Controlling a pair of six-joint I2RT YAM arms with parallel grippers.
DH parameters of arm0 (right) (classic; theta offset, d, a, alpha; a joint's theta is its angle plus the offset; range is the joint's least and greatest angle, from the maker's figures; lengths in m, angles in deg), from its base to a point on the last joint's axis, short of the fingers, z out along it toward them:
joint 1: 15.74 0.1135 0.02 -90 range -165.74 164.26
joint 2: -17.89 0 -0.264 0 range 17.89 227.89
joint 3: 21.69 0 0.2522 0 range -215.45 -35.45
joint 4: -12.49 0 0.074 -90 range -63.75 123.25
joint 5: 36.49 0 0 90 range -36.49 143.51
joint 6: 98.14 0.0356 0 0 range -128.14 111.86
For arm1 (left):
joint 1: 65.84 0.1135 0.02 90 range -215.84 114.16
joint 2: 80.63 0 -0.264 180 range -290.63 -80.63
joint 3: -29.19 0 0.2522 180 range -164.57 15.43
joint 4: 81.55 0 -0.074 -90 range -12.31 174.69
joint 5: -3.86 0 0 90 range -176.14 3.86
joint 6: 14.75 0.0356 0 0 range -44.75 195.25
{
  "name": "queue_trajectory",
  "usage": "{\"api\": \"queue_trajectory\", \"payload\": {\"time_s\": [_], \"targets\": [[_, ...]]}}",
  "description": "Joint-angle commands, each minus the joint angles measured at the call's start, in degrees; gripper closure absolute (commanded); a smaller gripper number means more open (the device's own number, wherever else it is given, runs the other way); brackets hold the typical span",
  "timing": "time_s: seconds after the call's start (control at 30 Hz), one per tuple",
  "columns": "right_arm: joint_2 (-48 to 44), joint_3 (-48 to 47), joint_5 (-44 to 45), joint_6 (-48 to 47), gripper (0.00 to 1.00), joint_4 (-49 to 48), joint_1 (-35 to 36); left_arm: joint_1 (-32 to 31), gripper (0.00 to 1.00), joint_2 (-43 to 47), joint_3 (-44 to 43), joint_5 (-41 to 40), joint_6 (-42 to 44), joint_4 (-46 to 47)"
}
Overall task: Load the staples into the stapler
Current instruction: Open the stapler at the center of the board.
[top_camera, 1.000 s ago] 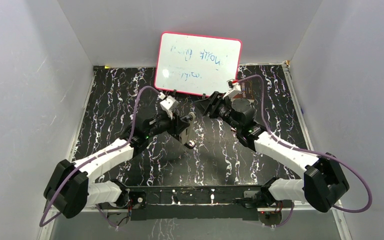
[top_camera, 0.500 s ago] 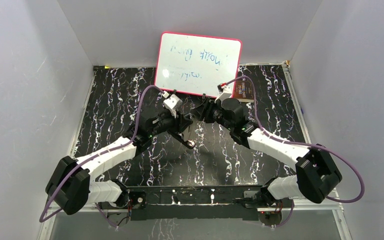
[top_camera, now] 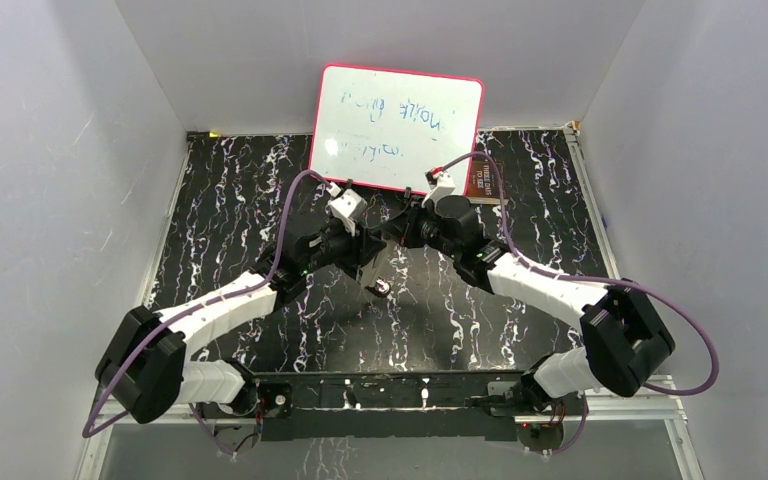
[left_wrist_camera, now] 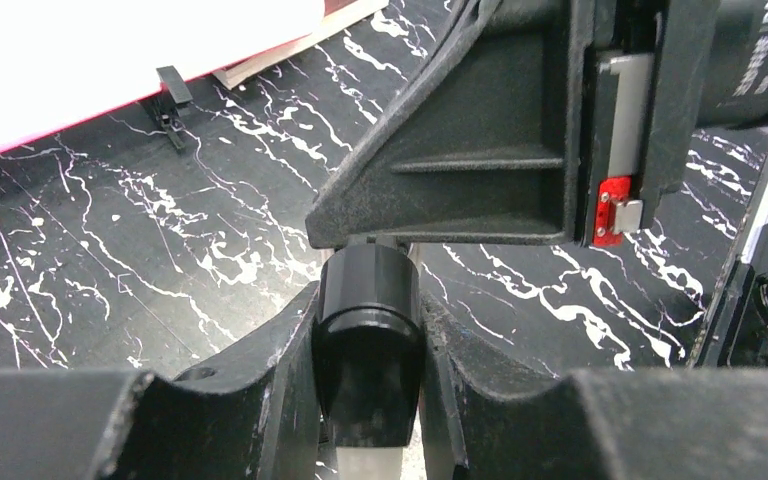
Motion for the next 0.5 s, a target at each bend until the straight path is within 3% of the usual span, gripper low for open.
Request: {"api": "queue_trajectory", "payload": {"time_s": [0.0,0.13,0.47], "targets": [[-1.1,-2.0,2.9,-0.9,1.0,1.3,-0.1,-0.7,1.0,3.6,-3.2,0.6,-0.6,9.2],[-3.5,-2.3,4.5,-1.8,1.0,5.3,-4.7,-0.7,1.0,6.6,-1.4,2.0,-0.9,9.4],[-7.6,-2.5,-7.2,0.4,1.0,7.5,-23.7,-0.7,0.92,22.9,4.7,3.3,2.4,-4.9]]}}
